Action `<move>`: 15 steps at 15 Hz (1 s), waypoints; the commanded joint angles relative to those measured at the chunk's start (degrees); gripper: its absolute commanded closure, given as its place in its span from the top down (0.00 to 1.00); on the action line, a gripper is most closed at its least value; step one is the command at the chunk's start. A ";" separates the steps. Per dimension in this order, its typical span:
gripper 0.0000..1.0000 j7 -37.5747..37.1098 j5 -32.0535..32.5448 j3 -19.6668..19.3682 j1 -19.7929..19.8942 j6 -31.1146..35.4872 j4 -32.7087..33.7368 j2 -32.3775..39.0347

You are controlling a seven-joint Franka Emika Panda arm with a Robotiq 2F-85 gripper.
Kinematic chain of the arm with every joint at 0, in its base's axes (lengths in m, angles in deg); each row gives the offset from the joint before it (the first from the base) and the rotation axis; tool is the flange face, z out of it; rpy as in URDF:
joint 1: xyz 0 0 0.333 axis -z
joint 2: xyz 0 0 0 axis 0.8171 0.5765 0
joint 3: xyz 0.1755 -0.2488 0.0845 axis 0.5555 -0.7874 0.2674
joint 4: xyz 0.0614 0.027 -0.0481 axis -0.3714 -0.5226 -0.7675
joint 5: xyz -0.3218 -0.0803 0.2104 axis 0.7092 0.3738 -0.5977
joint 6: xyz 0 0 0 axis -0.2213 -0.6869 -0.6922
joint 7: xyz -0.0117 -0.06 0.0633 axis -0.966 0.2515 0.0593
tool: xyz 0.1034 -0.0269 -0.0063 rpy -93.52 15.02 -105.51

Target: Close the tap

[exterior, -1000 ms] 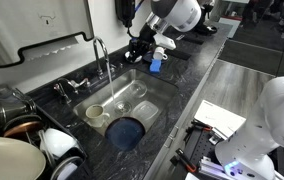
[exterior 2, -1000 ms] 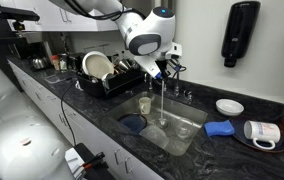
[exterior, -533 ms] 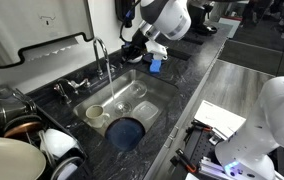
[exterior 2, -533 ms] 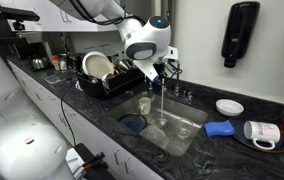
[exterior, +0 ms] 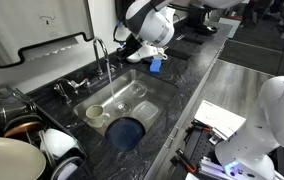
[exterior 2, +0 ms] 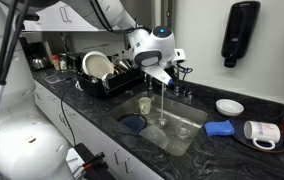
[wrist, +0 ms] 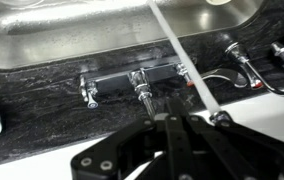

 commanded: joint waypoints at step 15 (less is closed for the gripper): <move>0.00 0.45 8.00 -4.28 0.99 -1.48 18.69 21.64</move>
